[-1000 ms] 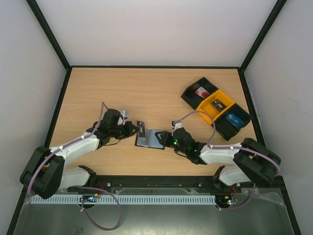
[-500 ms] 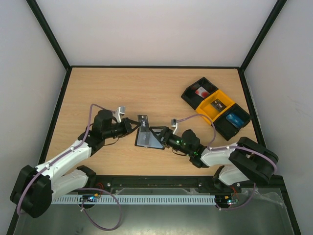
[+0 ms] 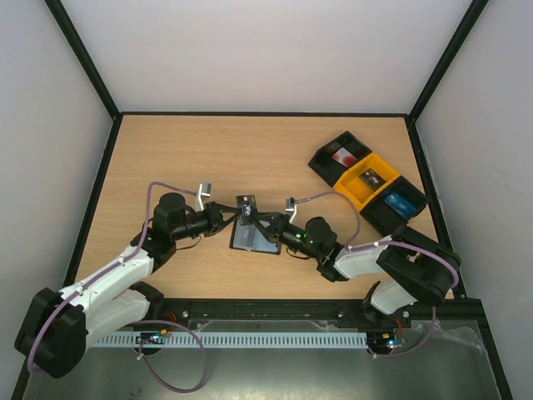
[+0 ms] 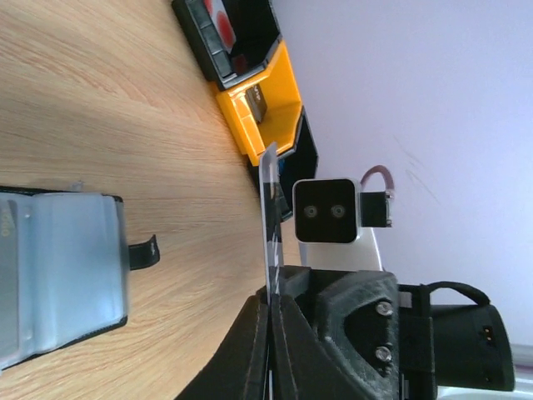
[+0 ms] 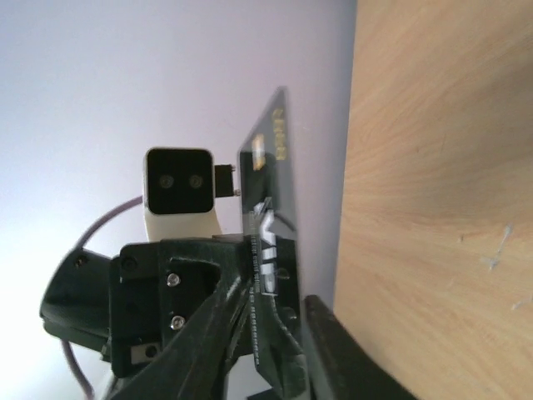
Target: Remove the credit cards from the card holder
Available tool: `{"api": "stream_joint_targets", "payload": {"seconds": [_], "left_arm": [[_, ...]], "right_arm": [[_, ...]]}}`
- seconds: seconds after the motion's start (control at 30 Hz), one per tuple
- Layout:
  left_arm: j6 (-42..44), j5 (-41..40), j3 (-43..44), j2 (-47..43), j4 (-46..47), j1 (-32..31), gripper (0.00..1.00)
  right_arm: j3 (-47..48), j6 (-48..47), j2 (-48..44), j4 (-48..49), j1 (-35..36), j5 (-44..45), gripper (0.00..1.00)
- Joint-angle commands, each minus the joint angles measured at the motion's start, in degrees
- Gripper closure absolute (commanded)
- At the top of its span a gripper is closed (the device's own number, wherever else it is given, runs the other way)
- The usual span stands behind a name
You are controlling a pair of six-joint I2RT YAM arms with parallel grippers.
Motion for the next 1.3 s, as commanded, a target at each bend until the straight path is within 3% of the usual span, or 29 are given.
{"api": "stream_joint_targets", "payload": {"seconds": [0.0, 0.07, 0.17, 0.27, 0.33, 0.43, 0.57, 0.7, 0.8, 1.07, 1.27], "left_arm": [[-1.34, 2.01, -0.96, -1.32, 2.94, 0.1, 0.98], [-0.61, 1.94, -0.69, -1.71, 1.48, 0.18, 0.94], [2.86, 2.71, 0.92, -2.82, -3.34, 0.36, 0.75], [8.52, 3.79, 3.89, -4.41, -10.97, 0.5, 0.48], [12.45, 4.52, 5.71, -5.2, -15.3, 0.55, 0.39], [18.57, 5.49, 8.39, -5.53, -20.27, 0.54, 0.31], [23.57, 9.51, 10.87, -5.06, -23.38, 0.54, 0.3], [26.79, 15.21, 11.47, -3.77, -23.42, 0.54, 0.33], [27.58, 17.54, 10.94, -3.74, -23.03, 0.54, 0.42], [28.73, 18.97, 10.14, -3.44, -22.65, 0.54, 0.94], [27.47, 18.04, 9.34, -4.22, -21.2, 0.54, 0.98]], "right_arm": [[0.92, -2.01, -0.23, 2.25, 0.34, -0.41, 0.86], [0.72, -4.51, -0.85, 0.91, 0.38, -1.27, 0.97], [-0.8, -7.41, -2.98, -2.15, 0.36, -4.81, 0.98], [-2.69, -11.48, -7.93, -5.86, 0.38, -9.4, 0.98], [-3.84, -14.88, -12.19, -9.15, 0.35, -11.39, 0.98], [-4.22, -20.96, -19.37, -17.75, 0.45, -12.4, 0.98], [-3.31, -28.01, -26.7, -28.73, 0.43, -15.2, 0.98], [0.35, -32.69, -29.86, -37.54, 0.46, -18.95, 0.98], [2.21, -34.83, -30.75, -43.02, 0.43, -18.95, 0.98], [3.16, -35.44, -30.47, -44.54, 0.45, -19.37, 0.97], [3.03, -34.42, -31.19, -45.35, 0.47, -16.37, 0.88]]}}
